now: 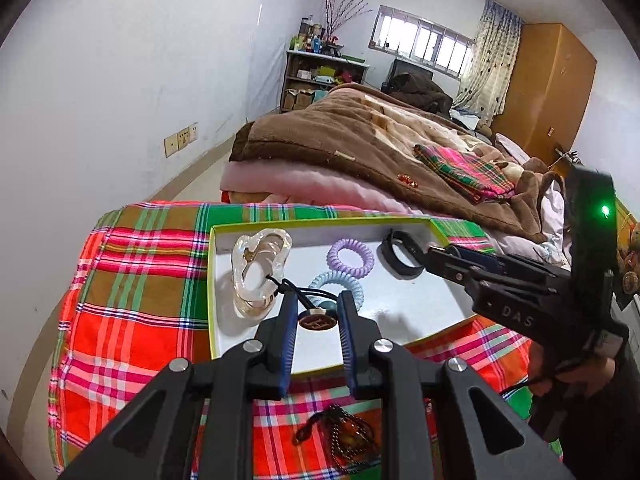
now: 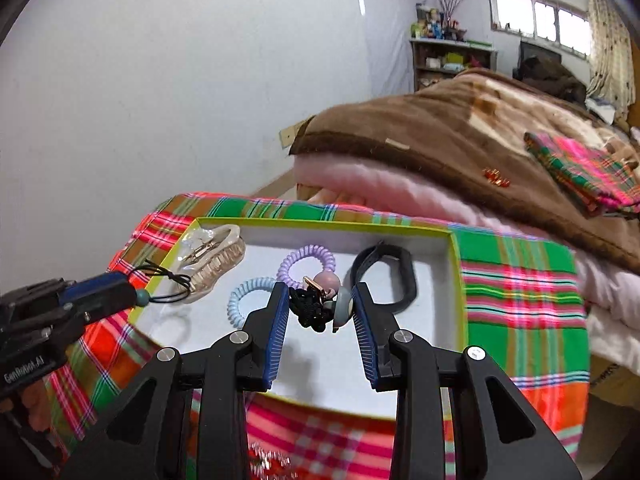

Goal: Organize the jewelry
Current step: 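Carry the bow clip with the right tool into the box while the left tool carries the elastic tie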

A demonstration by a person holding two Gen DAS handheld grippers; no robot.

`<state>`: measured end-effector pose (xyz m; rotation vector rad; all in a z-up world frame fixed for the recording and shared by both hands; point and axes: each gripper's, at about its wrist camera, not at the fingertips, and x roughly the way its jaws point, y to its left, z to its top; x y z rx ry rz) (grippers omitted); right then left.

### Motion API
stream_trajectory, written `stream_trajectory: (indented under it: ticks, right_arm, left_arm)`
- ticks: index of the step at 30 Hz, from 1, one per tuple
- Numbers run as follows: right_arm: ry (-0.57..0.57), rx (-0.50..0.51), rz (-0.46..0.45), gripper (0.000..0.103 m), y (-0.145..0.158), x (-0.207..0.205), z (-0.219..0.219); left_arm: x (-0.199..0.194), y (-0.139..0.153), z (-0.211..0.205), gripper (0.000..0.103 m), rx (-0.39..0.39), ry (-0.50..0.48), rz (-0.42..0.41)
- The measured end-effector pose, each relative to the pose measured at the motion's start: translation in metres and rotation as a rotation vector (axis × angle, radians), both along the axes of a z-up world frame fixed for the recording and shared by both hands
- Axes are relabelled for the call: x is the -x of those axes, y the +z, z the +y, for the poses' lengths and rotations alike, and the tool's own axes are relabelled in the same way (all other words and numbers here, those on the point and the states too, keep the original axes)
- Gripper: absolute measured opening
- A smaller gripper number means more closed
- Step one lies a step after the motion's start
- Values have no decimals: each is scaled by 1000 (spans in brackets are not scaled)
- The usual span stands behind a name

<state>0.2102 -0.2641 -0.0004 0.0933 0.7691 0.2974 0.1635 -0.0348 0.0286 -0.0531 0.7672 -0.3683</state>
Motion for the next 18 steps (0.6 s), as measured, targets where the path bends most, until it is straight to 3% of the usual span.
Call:
stream_trajectory:
  ticks: [18]
  right_arm:
    - [28,38,75,33,-36,-27,13]
  left_arm:
    - [-21,-38,-4,21,-28,-7,87]
